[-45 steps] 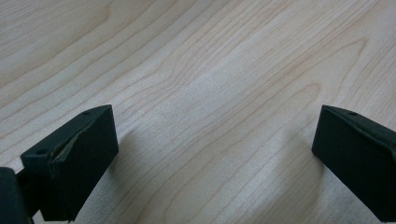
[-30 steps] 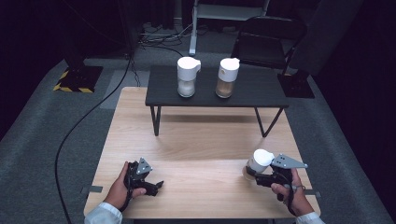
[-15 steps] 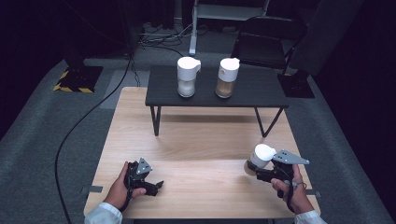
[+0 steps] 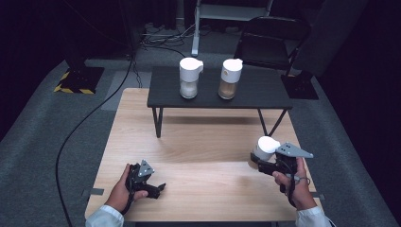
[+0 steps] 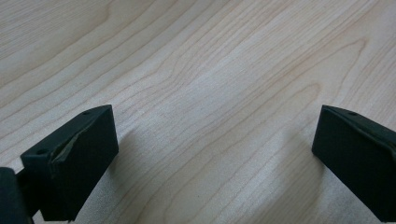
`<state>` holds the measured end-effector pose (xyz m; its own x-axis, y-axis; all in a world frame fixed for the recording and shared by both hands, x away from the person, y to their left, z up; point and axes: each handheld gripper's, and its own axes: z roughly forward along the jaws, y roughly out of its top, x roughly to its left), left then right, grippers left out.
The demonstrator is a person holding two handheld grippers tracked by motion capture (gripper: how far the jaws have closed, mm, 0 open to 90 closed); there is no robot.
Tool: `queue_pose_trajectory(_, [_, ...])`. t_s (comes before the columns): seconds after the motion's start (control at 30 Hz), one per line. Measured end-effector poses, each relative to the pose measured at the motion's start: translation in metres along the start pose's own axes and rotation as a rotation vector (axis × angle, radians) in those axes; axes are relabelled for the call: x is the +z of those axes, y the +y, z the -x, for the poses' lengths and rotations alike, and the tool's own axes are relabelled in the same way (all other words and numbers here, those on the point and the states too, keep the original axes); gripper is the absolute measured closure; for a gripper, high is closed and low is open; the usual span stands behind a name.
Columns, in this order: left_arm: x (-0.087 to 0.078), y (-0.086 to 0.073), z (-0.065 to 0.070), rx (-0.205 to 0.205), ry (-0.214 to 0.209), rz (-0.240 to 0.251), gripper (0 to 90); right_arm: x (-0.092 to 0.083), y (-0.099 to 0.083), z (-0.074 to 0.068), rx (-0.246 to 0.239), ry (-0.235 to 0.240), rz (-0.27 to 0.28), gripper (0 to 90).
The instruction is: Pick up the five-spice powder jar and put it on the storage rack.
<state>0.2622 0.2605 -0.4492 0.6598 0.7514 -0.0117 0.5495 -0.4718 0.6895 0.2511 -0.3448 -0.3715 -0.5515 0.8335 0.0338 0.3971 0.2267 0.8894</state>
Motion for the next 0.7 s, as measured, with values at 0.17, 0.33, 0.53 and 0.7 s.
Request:
queue_pose_trajectory(0.17, [0.0,0.0,0.0,0.0,0.0,0.0,0.0,-0.004,0.01,-0.002,0.0,-0.029,0.009,30.1])
queue_pose_trajectory(0.33, [0.0,0.0,0.0,0.0,0.001,-0.001,0.0,-0.008,0.021,-0.003,0.006,-0.053,0.015,30.1])
queue_pose_trajectory(0.53, [0.0,0.0,0.0,0.0,0.0,0.0,0.0,-0.009,0.032,-0.004,0.011,-0.07,0.013,30.1])
queue_pose_trajectory(0.7, [0.0,0.0,0.0,0.0,0.0,0.0,0.0,-0.009,0.041,-0.006,0.017,-0.083,0.016,30.1])
